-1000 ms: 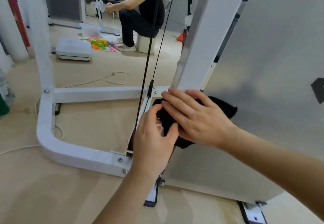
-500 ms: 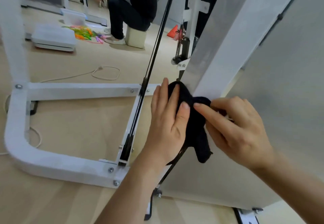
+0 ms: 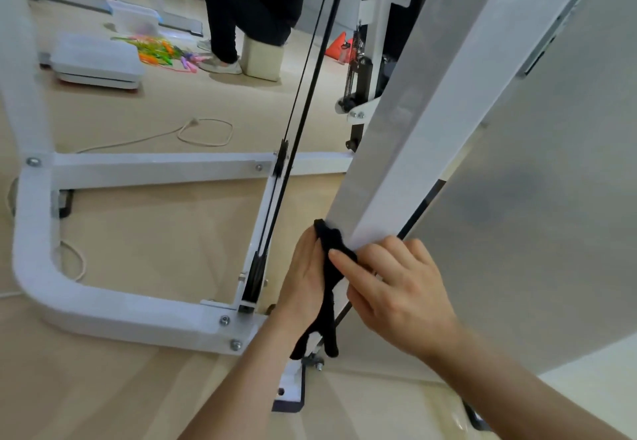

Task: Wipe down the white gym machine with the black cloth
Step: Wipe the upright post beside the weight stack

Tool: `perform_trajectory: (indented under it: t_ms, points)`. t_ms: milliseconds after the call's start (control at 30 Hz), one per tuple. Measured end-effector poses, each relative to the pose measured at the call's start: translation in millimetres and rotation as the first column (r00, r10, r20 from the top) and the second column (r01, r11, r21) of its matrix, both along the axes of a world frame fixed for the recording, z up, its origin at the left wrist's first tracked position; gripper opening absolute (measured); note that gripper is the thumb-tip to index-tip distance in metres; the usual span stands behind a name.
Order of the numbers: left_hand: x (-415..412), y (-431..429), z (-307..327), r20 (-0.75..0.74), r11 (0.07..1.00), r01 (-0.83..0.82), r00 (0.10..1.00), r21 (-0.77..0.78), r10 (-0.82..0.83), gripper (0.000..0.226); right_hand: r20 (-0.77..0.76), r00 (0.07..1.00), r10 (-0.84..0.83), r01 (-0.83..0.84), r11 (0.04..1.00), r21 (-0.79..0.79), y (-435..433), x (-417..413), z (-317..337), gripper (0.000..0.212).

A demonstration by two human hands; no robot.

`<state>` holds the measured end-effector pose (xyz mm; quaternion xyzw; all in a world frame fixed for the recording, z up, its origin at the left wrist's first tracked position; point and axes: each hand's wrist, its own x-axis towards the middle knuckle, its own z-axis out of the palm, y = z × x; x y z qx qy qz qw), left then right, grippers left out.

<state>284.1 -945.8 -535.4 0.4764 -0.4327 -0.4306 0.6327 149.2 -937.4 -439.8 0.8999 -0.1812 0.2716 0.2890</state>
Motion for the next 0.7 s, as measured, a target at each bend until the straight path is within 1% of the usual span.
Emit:
perform_trajectory:
  t_ms: [33,100,133,233,300,367,433,533,600,700]
  points:
    - [1.4,4.0,7.0,-0.006,1.0,0.003,1.0,-0.019,-0.004,0.051,0.006,1.0,-0.01,0.01,1.0,0.022,0.9,-3.7,-8.0,0.027]
    - [1.7,10.1,30.9,0.084,0.995,-0.002,0.996,-0.1,0.011,0.058,0.081,0.996,-0.029,0.022,0.996,0.085,3.6,-12.3,-16.0,0.031]
    - [0.0,10.8,42.2,0.128,0.988,-0.017,0.991,-0.155,0.037,0.061,0.147,0.988,-0.044,0.025,0.991,0.129,5.1,-17.4,-17.3,0.031]
    - [-10.5,14.2,64.2,0.16,0.956,-0.074,0.979,-0.283,0.123,0.065,0.373,0.918,-0.133,0.021,0.957,0.289,8.0,-30.4,-17.5,0.023]
    - [-17.8,16.0,59.6,0.234,0.917,-0.147,0.941,-0.37,0.246,0.062,0.468,0.859,-0.207,0.003,0.916,0.4,10.7,-32.1,-19.5,0.019]
    - [-20.7,14.2,35.7,0.283,0.888,-0.203,0.898,-0.413,0.336,0.063,0.479,0.83,-0.286,-0.004,0.856,0.518,11.8,-30.0,-26.2,0.018]
    - [-22.5,13.7,1.7,0.273,0.908,-0.225,0.904,-0.354,0.33,0.069,0.432,0.843,-0.321,0.017,0.817,0.576,11.3,-29.1,-37.3,0.018]
    - [-23.2,18.0,-40.9,0.271,0.943,-0.227,0.918,-0.243,0.29,0.075,0.369,0.88,-0.299,0.056,0.837,0.544,8.3,-32.6,-55.3,0.015]
    - [-21.9,21.6,-55.9,0.291,0.96,-0.211,0.921,-0.182,0.258,0.076,0.319,0.904,-0.284,0.079,0.845,0.529,8.2,-34.0,-65.1,0.013]
    - [-20.7,30.2,-57.5,0.29,0.979,-0.178,0.936,-0.101,0.2,0.076,0.283,0.907,-0.312,0.112,0.826,0.553,11.5,-33.9,-73.2,0.012]
